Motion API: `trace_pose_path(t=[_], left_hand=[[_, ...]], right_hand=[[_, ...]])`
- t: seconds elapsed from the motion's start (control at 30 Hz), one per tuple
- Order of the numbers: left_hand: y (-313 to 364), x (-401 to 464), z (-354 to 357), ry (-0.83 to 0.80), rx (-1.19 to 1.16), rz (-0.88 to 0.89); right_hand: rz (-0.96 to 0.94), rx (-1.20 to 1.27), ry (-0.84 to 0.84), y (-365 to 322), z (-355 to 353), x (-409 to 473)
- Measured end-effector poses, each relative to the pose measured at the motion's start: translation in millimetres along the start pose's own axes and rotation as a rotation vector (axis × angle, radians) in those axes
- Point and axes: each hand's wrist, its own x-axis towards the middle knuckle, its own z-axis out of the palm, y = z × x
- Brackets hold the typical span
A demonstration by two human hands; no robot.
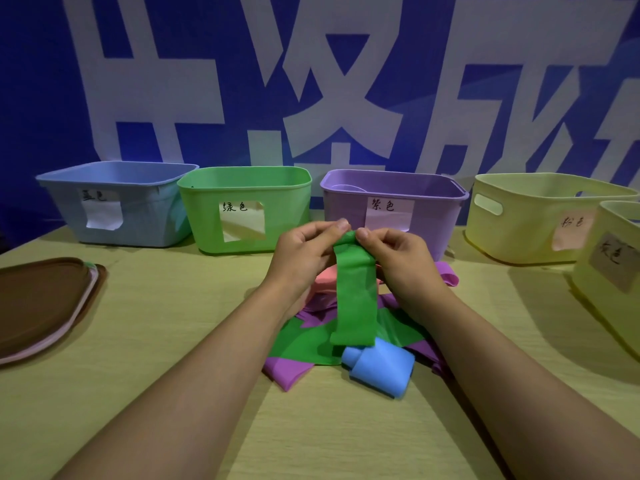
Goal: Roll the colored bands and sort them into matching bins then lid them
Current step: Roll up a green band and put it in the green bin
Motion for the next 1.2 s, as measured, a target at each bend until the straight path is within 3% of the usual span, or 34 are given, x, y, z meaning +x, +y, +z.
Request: trace_pose_path(t=[0.23,0.5,0.67,0.93,1.2], left_hand=[[-6.5,1.8,-5.1,0.027,0.180,-0.104],[-6.4,3.4,-4.2,0.007,0.087,-0.064],[-7.0,4.9,-4.2,-0.010,0.122,-0.016],[-8.1,4.4,-5.6,-0.022,0.188,0.032],[-4.2,1.8,-3.8,-0.039,0.058,-0.059]], right_hand=[[-0.019,0.020,-0.044,-0.3,1.3,-0.4],[0.065,0.095,-0.023,-4.1,3.4,-4.3],[0.148,-0.011,0.009,-4.3,0.7,-4.3],[0.077,-0.113,0.057,-5.1,2.6,-6.6],[0.031,-0.131,0.028,-0.6,-0.1,-2.1]])
